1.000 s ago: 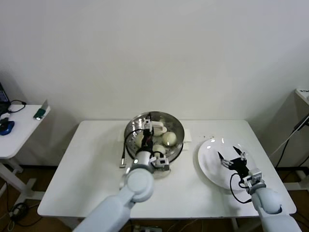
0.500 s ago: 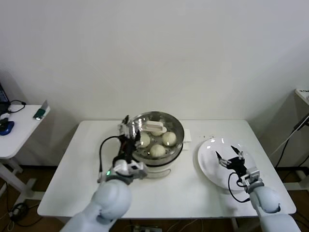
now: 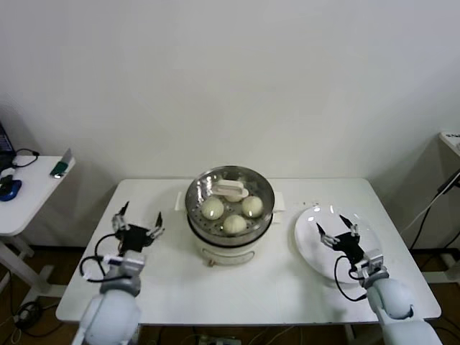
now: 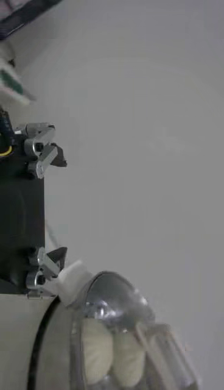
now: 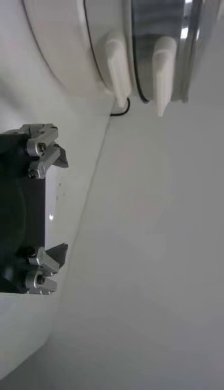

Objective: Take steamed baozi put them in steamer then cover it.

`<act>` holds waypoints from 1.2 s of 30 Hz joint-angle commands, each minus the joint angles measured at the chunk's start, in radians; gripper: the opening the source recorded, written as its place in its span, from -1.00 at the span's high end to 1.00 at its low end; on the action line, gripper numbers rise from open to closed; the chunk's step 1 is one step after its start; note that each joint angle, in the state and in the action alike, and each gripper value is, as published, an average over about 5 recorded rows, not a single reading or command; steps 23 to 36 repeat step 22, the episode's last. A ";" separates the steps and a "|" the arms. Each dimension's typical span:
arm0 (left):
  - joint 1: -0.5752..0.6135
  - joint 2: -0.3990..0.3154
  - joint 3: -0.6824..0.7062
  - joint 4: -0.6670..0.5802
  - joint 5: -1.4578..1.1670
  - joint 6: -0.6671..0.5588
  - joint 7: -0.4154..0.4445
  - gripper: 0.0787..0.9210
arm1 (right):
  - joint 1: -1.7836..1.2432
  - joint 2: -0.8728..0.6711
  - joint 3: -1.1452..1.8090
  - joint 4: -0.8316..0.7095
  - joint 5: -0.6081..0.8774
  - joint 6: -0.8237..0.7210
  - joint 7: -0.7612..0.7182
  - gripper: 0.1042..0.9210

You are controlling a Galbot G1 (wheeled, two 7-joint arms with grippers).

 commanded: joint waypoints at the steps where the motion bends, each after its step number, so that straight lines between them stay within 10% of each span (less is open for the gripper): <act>1: 0.139 -0.107 -0.269 0.153 -0.331 -0.539 0.014 -0.77 | -0.020 0.008 0.012 0.060 0.028 0.020 0.004 -0.76; 36: 0.145 -0.108 -0.294 0.192 -0.313 -0.532 0.084 -0.77 | -0.050 0.034 0.061 0.082 0.041 0.045 0.001 -0.76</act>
